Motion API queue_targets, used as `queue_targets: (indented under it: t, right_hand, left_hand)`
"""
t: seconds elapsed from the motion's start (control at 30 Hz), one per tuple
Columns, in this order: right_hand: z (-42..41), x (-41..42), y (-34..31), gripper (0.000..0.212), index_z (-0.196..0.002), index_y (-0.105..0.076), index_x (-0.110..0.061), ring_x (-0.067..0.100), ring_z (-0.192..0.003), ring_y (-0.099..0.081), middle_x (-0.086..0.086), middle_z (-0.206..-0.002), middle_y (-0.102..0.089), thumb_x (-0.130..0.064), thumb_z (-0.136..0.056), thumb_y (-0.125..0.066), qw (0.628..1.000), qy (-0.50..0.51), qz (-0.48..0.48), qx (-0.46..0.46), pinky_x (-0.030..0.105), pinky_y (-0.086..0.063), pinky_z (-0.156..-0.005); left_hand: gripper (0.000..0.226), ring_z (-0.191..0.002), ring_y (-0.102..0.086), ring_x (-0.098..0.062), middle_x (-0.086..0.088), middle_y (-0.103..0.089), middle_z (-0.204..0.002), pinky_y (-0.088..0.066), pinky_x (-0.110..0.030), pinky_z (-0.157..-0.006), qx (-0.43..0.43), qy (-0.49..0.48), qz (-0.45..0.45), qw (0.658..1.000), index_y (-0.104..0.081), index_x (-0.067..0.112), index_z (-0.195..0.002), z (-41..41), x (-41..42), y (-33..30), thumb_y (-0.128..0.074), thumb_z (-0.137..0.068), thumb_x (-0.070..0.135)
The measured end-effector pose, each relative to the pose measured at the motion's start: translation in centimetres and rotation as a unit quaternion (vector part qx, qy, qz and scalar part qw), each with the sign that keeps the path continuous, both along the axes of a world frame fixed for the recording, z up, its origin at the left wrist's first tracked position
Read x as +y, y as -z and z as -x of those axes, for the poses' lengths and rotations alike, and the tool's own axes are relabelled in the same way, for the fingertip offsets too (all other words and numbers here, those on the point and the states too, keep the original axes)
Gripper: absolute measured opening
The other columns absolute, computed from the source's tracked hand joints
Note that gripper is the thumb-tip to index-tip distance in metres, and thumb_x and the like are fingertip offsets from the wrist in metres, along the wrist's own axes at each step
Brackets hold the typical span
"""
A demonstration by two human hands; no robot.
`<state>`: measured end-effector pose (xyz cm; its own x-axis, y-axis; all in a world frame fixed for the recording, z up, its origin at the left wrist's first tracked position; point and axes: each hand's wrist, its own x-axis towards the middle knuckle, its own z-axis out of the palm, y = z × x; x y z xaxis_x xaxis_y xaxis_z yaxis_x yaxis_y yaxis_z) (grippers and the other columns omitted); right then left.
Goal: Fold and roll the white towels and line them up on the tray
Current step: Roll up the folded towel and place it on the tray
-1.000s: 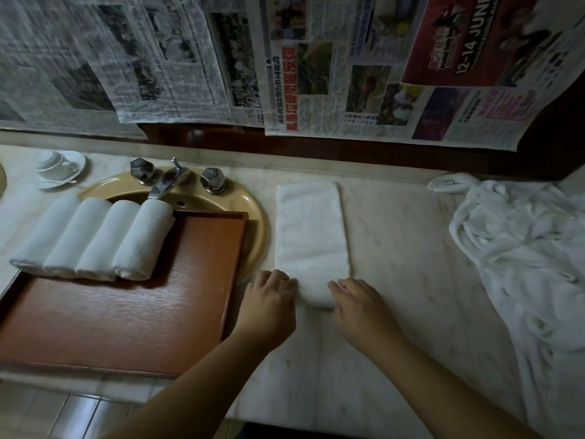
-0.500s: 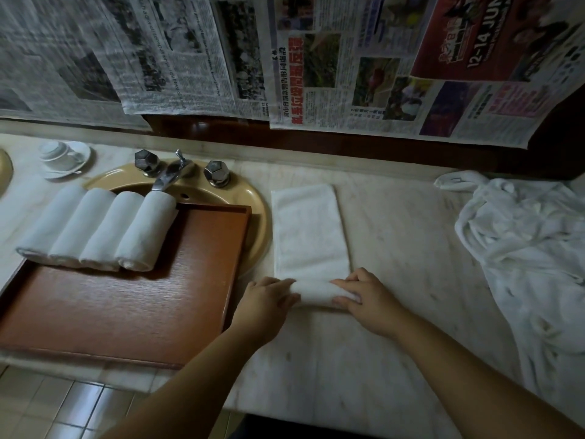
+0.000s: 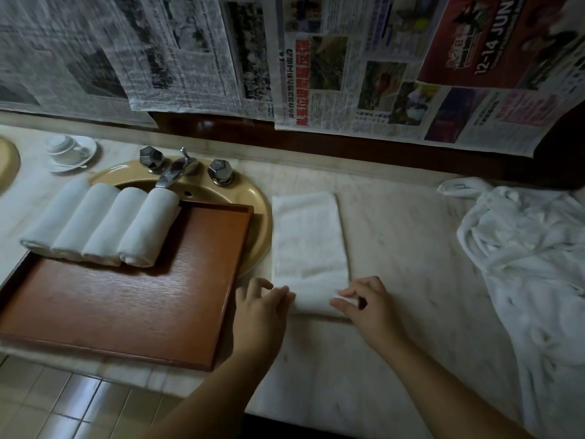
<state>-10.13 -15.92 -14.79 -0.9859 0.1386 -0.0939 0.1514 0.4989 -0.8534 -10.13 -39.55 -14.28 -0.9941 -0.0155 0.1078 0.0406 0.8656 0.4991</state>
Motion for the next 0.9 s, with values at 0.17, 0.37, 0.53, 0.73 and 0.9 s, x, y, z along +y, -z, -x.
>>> queue_targets:
  t: [0.17, 0.37, 0.53, 0.73, 0.9]
  right_hand:
    - [-2.6, 2.1, 1.9, 0.049, -0.119, -0.078, -0.027, -0.004, -0.109, -0.061, -0.011, -0.124, -0.053, -0.019, -0.073, -0.094, 0.987, -0.098, -0.092, 0.086, 0.008, -0.045, -0.091]
    - [-0.6, 2.3, 1.5, 0.046, -0.135, -0.068, -0.023, 0.003, -0.088, -0.060, -0.015, -0.114, -0.052, -0.021, -0.091, -0.080, 0.982, -0.151, -0.105, 0.039, 0.010, -0.045, -0.084]
    - [2.6, 2.1, 0.4, 0.034, -0.130, -0.070, -0.034, 0.008, -0.082, -0.060, 0.002, -0.101, -0.059, -0.038, -0.097, -0.071, 0.980, -0.132, -0.097, -0.113, 0.016, -0.042, -0.077]
    - [5.7, 2.3, -0.2, 0.020, -0.109, -0.077, -0.028, 0.022, -0.091, -0.072, 0.007, -0.101, -0.077, -0.040, -0.093, -0.075, 0.975, -0.077, 0.014, -0.208, 0.033, -0.057, -0.080]
    - [6.8, 1.5, -1.2, 0.027, -0.104, -0.058, -0.025, 0.019, -0.058, -0.065, 0.007, -0.090, -0.069, -0.038, -0.090, -0.078, 0.975, -0.018, 0.020, -0.220, 0.036, -0.053, -0.057]
  left_hand:
    - [0.042, -0.103, -0.055, -0.028, -0.002, -0.059, -0.132, -0.054, -0.041, -0.075, 0.044, 0.111, 0.071, 0.990, -0.063, 0.020, -0.140, -1.1, -1.3, 1.4, -0.062, -0.102, 0.037]
    - [0.046, -0.117, -0.060, -0.028, -0.002, -0.054, -0.143, -0.056, -0.038, -0.089, -0.045, 0.103, -0.001, 0.994, -0.058, 0.019, -0.145, 0.0, -1.5, 1.2, -0.060, -0.104, 0.038]
    - [0.047, -0.121, -0.061, -0.019, 0.003, -0.055, -0.144, -0.049, -0.032, -0.105, -0.119, 0.049, -0.083, 0.988, -0.059, 0.022, -0.145, 1.4, -1.1, 0.8, -0.054, -0.105, 0.046]
    - [0.039, -0.111, -0.062, -0.017, 0.002, -0.063, -0.127, -0.045, -0.029, -0.097, -0.167, -0.007, -0.140, 0.976, -0.069, 0.021, -0.132, 3.1, -0.3, 0.1, -0.052, -0.106, 0.046]
    - [0.042, -0.103, -0.065, -0.020, -0.002, -0.071, -0.114, -0.049, -0.033, -0.089, -0.260, -0.076, -0.202, 0.941, -0.070, 0.018, -0.129, 5.2, 0.0, -1.0, -0.055, -0.103, 0.048]
